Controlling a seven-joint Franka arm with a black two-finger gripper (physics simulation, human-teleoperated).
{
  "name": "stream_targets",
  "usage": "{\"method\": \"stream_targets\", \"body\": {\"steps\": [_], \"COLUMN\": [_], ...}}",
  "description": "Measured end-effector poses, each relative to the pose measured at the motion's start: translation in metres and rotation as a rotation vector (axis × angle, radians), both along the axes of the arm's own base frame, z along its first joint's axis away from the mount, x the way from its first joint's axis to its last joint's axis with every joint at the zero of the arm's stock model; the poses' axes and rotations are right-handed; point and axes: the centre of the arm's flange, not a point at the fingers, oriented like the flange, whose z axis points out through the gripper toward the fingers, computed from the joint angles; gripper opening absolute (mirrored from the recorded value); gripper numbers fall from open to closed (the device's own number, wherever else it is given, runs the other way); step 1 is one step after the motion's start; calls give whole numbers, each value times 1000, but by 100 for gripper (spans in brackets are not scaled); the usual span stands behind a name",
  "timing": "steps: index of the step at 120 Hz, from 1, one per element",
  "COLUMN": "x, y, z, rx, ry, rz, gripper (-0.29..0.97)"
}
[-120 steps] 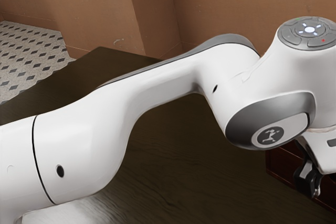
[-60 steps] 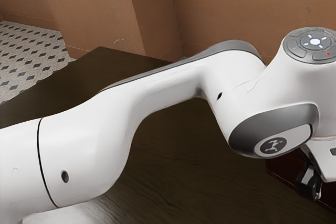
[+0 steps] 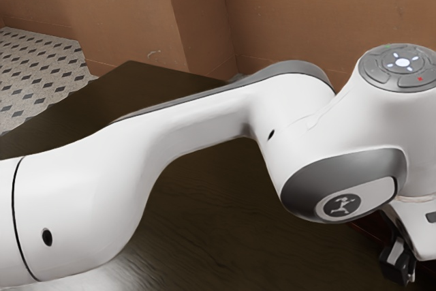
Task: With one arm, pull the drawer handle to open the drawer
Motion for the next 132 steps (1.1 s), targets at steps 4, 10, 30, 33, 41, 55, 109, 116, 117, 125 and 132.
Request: {"method": "stream_targets", "body": {"steps": [4,10,30,33,41,55,109,116,117,125,132], "x": [-3,-7,-15,-16,-22,-31,-58,-62,-62,-67,-71], "y": [-2,-4,-4,-4,-3,0,8,10,10,12,13], "z": [-1,-1,1,1,2,5,4,4,4,5,5], "rx": [1,1,2,2,4,5,3,3,3,2,1], "ry": [3,6,7,7,9,10,34,36,36,34,34], "rz": [-2,-5,0,1,3,7,17,18,18,18,18], "gripper": [46,46,43,42,40,30,42,43,43,42,43]}}
